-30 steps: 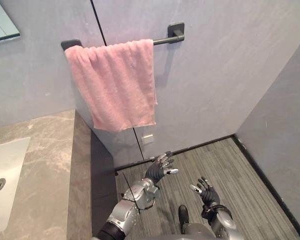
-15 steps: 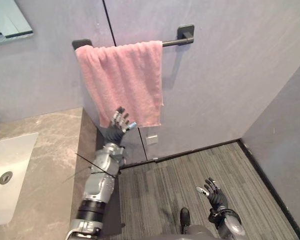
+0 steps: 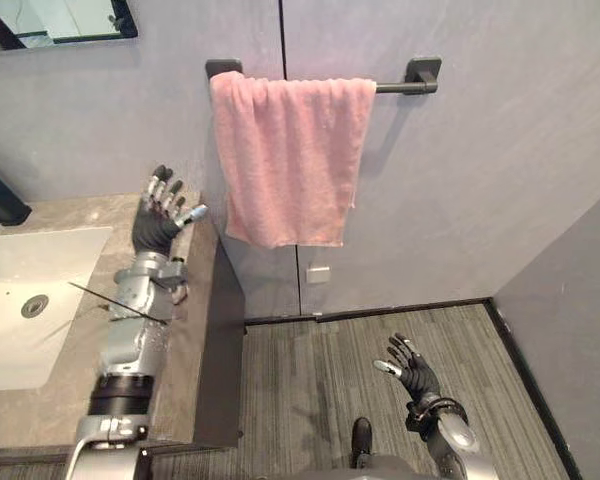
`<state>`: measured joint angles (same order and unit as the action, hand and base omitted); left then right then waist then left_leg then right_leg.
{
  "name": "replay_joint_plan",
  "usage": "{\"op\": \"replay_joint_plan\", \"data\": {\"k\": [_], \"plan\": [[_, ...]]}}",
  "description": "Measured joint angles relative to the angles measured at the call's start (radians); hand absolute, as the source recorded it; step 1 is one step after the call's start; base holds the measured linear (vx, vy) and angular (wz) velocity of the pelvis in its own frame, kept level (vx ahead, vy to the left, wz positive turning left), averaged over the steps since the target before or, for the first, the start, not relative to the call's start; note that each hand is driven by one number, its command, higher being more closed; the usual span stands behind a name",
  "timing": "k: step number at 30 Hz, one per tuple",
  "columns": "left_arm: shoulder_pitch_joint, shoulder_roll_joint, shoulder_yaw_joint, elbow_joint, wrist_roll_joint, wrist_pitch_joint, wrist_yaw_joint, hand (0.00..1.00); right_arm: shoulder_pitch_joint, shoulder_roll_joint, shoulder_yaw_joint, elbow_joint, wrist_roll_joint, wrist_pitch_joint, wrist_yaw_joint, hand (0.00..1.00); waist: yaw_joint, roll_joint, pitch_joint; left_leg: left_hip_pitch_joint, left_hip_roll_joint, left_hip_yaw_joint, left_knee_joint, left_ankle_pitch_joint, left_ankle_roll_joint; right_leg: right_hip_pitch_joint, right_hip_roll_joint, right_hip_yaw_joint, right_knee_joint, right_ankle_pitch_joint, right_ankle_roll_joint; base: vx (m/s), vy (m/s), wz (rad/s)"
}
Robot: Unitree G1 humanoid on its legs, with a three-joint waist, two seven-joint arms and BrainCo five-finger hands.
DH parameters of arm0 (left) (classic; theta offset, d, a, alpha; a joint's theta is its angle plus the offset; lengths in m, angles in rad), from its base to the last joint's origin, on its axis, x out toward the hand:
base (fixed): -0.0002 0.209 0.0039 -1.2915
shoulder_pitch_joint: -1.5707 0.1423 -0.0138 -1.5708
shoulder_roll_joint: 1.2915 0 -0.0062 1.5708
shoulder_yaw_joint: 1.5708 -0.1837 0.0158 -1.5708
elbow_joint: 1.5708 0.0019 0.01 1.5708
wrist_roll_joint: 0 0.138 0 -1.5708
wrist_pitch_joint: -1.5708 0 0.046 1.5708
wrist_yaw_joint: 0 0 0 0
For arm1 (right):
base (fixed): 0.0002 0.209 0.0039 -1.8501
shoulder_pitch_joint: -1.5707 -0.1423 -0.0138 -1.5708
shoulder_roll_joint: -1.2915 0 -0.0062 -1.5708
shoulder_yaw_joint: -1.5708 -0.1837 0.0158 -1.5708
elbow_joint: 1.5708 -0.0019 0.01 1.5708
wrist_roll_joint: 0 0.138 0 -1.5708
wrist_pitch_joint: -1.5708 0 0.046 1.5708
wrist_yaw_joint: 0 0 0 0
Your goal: Organize washtable
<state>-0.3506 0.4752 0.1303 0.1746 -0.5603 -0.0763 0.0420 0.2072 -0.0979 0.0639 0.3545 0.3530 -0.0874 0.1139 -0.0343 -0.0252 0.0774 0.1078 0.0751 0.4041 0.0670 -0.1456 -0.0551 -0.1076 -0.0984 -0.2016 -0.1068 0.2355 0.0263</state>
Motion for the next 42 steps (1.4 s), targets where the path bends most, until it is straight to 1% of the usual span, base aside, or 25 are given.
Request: {"op": "replay_joint_plan", "data": {"k": [1, 2, 4, 6, 8, 9, 11, 15, 17, 18, 19, 22, 23, 25, 28, 30, 32, 33, 36, 37, 38, 42], "plan": [[-0.025, 0.017, 0.000, 0.011, 0.000, -0.001, 0.004, 0.00, 0.000, -0.001, 0.005, -0.006, 0.000, 0.000, 0.000, 0.00, 0.000, -0.006, 0.001, -0.014, 0.000, -0.002, 0.007, 0.000, 0.000, -0.009, -0.002, -0.001, 0.000, 0.004, -0.002, -0.08, 0.009, 0.07], [-0.081, 0.053, -0.002, 0.042, -0.002, -0.002, 0.006, 0.00, 0.002, -0.005, 0.019, -0.027, 0.000, 0.000, 0.001, 0.00, -0.001, -0.020, 0.004, -0.041, -0.003, -0.006, 0.016, 0.000, 0.000, -0.031, -0.007, -0.001, 0.000, 0.011, -0.005, -0.06, 0.002, 0.05], [-0.146, 0.095, -0.008, 0.089, -0.019, -0.003, 0.007, 0.00, 0.004, -0.007, 0.032, -0.039, 0.001, -0.002, 0.003, 0.00, -0.002, -0.029, 0.012, -0.061, -0.003, -0.007, 0.024, 0.000, 0.000, -0.049, -0.008, -0.001, 0.000, 0.013, -0.006, -0.03, -0.001, 0.02], [-0.212, 0.131, -0.024, 0.140, -0.027, -0.006, 0.006, 0.00, 0.008, -0.008, 0.032, -0.042, 0.001, -0.002, 0.014, 0.00, -0.002, -0.031, 0.019, -0.079, 0.000, -0.007, 0.036, 0.000, 0.000, -0.061, -0.008, 0.000, 0.000, 0.014, -0.008, 0.00, 0.000, 0.00], [-0.321, 0.196, -0.091, 0.204, -0.060, -0.009, 0.005, 0.00, 0.007, -0.008, 0.035, -0.046, 0.003, -0.002, 0.021, 0.00, -0.002, -0.036, 0.038, -0.107, 0.003, -0.007, 0.050, 0.000, -0.001, -0.084, -0.007, 0.006, 0.000, 0.020, -0.015, 0.00, 0.000, 0.00], [-0.341, 0.207, -0.102, 0.213, -0.063, -0.009, 0.004, 0.00, 0.007, -0.008, 0.037, -0.046, 0.004, -0.002, 0.021, 0.00, -0.002, -0.038, 0.040, -0.115, 0.003, -0.007, 0.053, 0.000, -0.001, -0.092, -0.006, 0.007, 0.000, 0.024, -0.016, 0.00, 0.000, 0.00], [-0.438, 0.247, -0.144, 0.257, -0.089, -0.010, 0.002, 0.00, 0.002, -0.009, 0.061, -0.047, 0.012, -0.002, 0.021, 0.00, -0.009, -0.046, 0.062, -0.135, 0.005, -0.003, 0.058, 0.000, -0.001, -0.111, -0.004, 0.011, 0.000, 0.029, -0.020, 0.01, 0.011, -0.05], [-0.557, 0.272, -0.210, 0.320, -0.127, -0.010, 0.000, 0.00, -0.007, -0.006, 0.076, -0.048, 0.017, -0.003, 0.023, 0.00, -0.015, -0.050, 0.076, -0.175, 0.006, 0.008, 0.069, -0.001, -0.001, -0.152, -0.003, 0.018, 0.001, 0.038, -0.021, 0.02, 0.026, -0.07], [-0.615, 0.292, -0.237, 0.356, -0.142, -0.010, -0.005, 0.00, -0.011, -0.005, 0.076, -0.059, 0.024, -0.003, 0.022, 0.00, -0.022, -0.052, 0.098, -0.190, 0.006, 0.009, 0.074, -0.002, 0.000, -0.166, -0.004, 0.022, 0.001, 0.043, -0.022, 0.01, 0.037, 0.00], [-0.645, 0.319, -0.258, 0.379, -0.147, -0.010, -0.015, 0.00, -0.015, -0.005, 0.084, -0.067, 0.030, -0.004, 0.023, 0.00, -0.034, -0.056, 0.107, -0.204, 0.006, 0.009, 0.078, -0.002, 0.000, -0.178, -0.004, 0.025, 0.001, 0.045, -0.025, 0.00, 0.033, 0.02], [-0.654, 0.326, -0.260, 0.385, -0.148, -0.011, -0.018, 0.00, -0.017, -0.005, 0.090, -0.067, 0.031, -0.005, 0.022, 0.00, -0.037, -0.058, 0.110, -0.208, 0.007, 0.009, 0.079, -0.002, 0.000, -0.182, -0.004, 0.026, 0.001, 0.046, -0.025, 0.00, 0.040, 0.00], [-0.703, 0.353, -0.284, 0.414, -0.155, -0.018, -0.024, 0.00, -0.019, -0.004, 0.107, -0.067, 0.032, -0.006, 0.023, 0.00, -0.038, -0.065, 0.126, -0.236, 0.008, 0.010, 0.092, -0.003, 0.001, -0.205, -0.004, 0.031, 0.001, 0.051, -0.026, 0.00, 0.039, 0.00], [-0.709, 0.364, -0.287, 0.422, -0.155, -0.018, -0.037, 0.00, -0.021, 0.001, 0.111, -0.067, 0.032, -0.006, 0.025, 0.00, -0.038, -0.066, 0.130, -0.245, 0.008, 0.012, 0.095, -0.003, 0.001, -0.214, -0.004, 0.035, 0.001, 0.052, -0.025, -0.01, 0.040, -0.03], [-0.724, 0.365, -0.289, 0.437, -0.155, -0.018, -0.043, 0.00, -0.022, 0.010, 0.111, -0.067, 0.032, -0.006, 0.026, 0.00, -0.039, -0.066, 0.134, -0.262, 0.012, 0.014, 0.110, -0.009, 0.000, -0.227, -0.002, 0.039, 0.001, 0.054, -0.025, -0.02, 0.048, -0.05], [-0.730, 0.373, -0.288, 0.442, -0.155, -0.030, -0.045, 0.00, -0.024, 0.013, 0.111, -0.067, 0.032, -0.006, 0.029, 0.00, -0.039, -0.068, 0.142, -0.287, 0.014, 0.018, 0.130, -0.015, 0.002, -0.246, -0.002, 0.045, 0.001, 0.060, -0.030, -0.02, 0.052, -0.05], [-0.730, 0.376, -0.286, 0.443, -0.155, -0.034, -0.045, 0.00, -0.025, 0.013, 0.111, -0.066, 0.032, -0.006, 0.029, 0.00, -0.039, -0.070, 0.159, -0.294, 0.019, 0.026, 0.151, -0.026, 0.002, -0.249, 0.000, 0.055, 0.001, 0.061, -0.030, -0.04, 0.065, -0.12], [-0.730, 0.378, -0.281, 0.444, -0.154, -0.038, -0.046, 0.00, -0.028, 0.013, 0.111, -0.066, 0.032, -0.006, 0.029, 0.00, -0.039, -0.076, 0.166, -0.315, 0.022, 0.040, 0.172, -0.033, 0.002, -0.269, 0.000, 0.066, 0.001, 0.053, -0.036, -0.05, 0.067, -0.13], [-0.730, 0.378, -0.280, 0.444, -0.154, -0.038, -0.046, 0.00, -0.030, 0.013, 0.111, -0.066, 0.031, -0.006, 0.028, 0.00, -0.040, -0.077, 0.172, -0.319, 0.023, 0.042, 0.176, -0.034, 0.002, -0.271, 0.000, 0.067, 0.001, 0.049, -0.031, -0.04, 0.058, -0.07], [-0.690, 0.378, -0.280, 0.445, -0.144, -0.034, -0.064, 0.00, -0.031, 0.013, 0.111, -0.066, 0.031, -0.006, 0.028, 0.00, -0.052, -0.079, 0.177, -0.327, 0.031, 0.054, 0.182, -0.037, -0.001, -0.283, 0.007, 0.069, 0.001, 0.045, -0.037, -0.01, 0.048, -0.10], [-0.666, 0.378, -0.280, 0.446, -0.132, -0.019, -0.066, 0.00, -0.035, 0.013, 0.111, -0.066, 0.030, -0.006, 0.027, 0.00, -0.060, -0.079, 0.177, -0.327, 0.032, 0.056, 0.188, -0.042, -0.006, -0.283, 0.012, 0.068, 0.001, 0.051, -0.049, 0.04, 0.067, -0.15], [-0.645, 0.374, -0.281, 0.447, -0.126, -0.010, -0.066, 0.00, -0.040, 0.013, 0.111, -0.066, 0.031, -0.008, 0.026, 0.00, -0.065, -0.079, 0.178, -0.327, 0.039, 0.060, 0.193, -0.049, -0.009, -0.284, 0.018, 0.069, 0.001, 0.052, -0.052, 0.04, 0.058, -0.18], [-0.636, 0.348, -0.283, 0.470, -0.099, 0.007, -0.084, 0.00, -0.045, 0.012, 0.110, -0.066, 0.030, -0.017, 0.021, 0.00, -0.073, -0.077, 0.188, -0.327, 0.053, 0.066, 0.204, -0.062, -0.014, -0.285, 0.033, 0.075, 0.004, 0.061, -0.047, 0.04, 0.061, -0.14]]}}
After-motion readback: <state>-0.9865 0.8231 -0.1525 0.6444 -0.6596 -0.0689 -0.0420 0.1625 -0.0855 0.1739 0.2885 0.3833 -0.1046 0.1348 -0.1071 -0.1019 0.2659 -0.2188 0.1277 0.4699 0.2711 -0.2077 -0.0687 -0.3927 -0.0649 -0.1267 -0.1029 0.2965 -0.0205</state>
